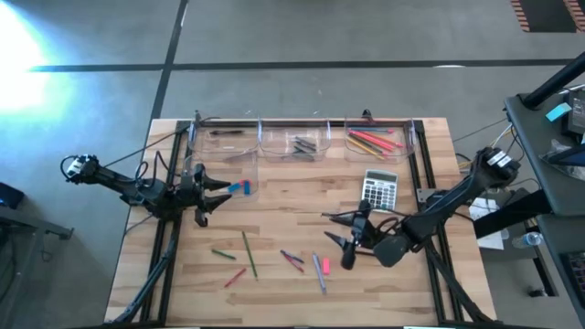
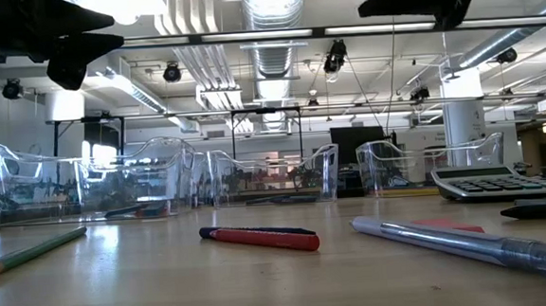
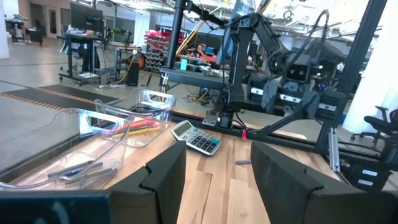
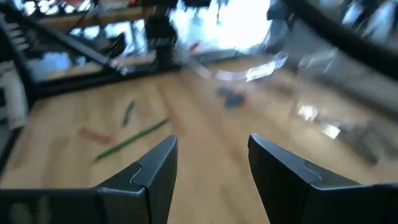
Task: Sort crayons/erasers/pens/pencils in bins
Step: Put the black pen into the top left transparent bin
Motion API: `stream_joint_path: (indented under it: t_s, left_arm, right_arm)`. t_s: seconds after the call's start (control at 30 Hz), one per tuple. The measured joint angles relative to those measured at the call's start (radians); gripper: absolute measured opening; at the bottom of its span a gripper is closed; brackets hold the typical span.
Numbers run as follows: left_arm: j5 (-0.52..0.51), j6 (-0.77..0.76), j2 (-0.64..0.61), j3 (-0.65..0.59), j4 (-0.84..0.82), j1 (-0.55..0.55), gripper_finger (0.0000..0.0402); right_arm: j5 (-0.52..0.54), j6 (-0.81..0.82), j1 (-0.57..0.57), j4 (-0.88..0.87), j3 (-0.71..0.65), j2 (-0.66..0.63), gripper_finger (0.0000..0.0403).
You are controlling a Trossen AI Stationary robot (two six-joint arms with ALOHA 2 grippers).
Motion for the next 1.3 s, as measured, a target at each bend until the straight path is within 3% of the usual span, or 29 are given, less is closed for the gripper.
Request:
stream_joint_path:
  t_s: [0.2, 0.4, 0.57, 0.8, 1.3]
  left_arm:
    - [0.0, 0.0, 0.0, 0.0, 0.0, 0.0, 0.0167]
    - [0.0, 0.0, 0.0, 0.0, 0.0, 0.0, 0.0167]
    - [0.0, 0.0, 0.0, 0.0, 0.0, 0.0, 0.0167]
    - [0.0, 0.0, 0.0, 0.0, 0.0, 0.0, 0.0167]
    - [0.0, 0.0, 0.0, 0.0, 0.0, 0.0, 0.0167]
  right_arm:
    - [-0.126, 0.319, 0.0, -0.354, 0.0, -0.048, 0.0187]
    - [-0.371, 0.565, 0.001, -0.638, 0.0, -0.041, 0.0187]
    - [-0.503, 0.509, 0.002, -0.755, 0.0, -0.041, 0.0187]
    - [-0.677, 0.414, 0.002, -0.772, 0.0, -0.041, 0.0187]
    - [-0.707, 0.311, 0.029, -0.782, -0.089, -0.039, 0.0187]
